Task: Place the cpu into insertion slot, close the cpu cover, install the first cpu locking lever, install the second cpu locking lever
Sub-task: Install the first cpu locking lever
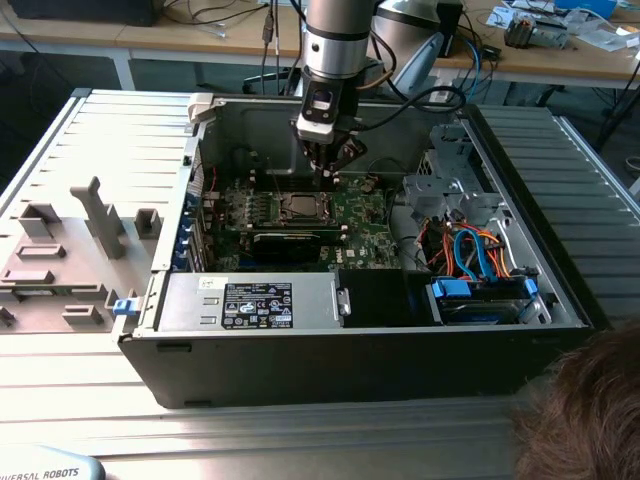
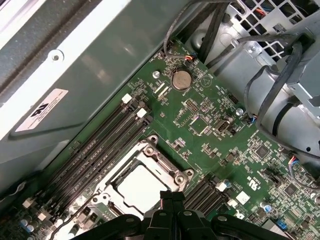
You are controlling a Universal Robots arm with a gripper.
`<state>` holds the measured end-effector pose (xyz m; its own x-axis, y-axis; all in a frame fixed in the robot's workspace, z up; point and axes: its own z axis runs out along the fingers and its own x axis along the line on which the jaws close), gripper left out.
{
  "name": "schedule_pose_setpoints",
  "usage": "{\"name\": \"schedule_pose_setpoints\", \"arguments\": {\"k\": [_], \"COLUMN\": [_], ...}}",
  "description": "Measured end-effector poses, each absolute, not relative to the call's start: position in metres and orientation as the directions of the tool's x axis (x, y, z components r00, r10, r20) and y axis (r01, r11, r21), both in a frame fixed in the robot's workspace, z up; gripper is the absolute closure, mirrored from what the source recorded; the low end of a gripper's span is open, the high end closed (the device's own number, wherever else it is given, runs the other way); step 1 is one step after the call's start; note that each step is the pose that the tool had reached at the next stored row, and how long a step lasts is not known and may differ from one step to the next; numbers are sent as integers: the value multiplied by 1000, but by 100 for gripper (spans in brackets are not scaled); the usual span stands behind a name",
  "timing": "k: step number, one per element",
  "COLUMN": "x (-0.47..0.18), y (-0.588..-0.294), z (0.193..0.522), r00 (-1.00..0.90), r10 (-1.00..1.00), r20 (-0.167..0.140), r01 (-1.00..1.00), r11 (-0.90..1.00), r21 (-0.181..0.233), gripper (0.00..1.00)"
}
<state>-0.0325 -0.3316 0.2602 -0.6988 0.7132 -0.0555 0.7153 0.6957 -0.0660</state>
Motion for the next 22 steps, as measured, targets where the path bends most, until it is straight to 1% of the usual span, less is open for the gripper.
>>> {"name": "schedule_pose_setpoints", "arguments": {"k": [22], "x": [-33], "y": [-332], "z": [260], "r00": [-755], "r10": [653], "r20": [-56], "r01": [656], "r11": [752], "r21": [-66], "gripper": [89]}}
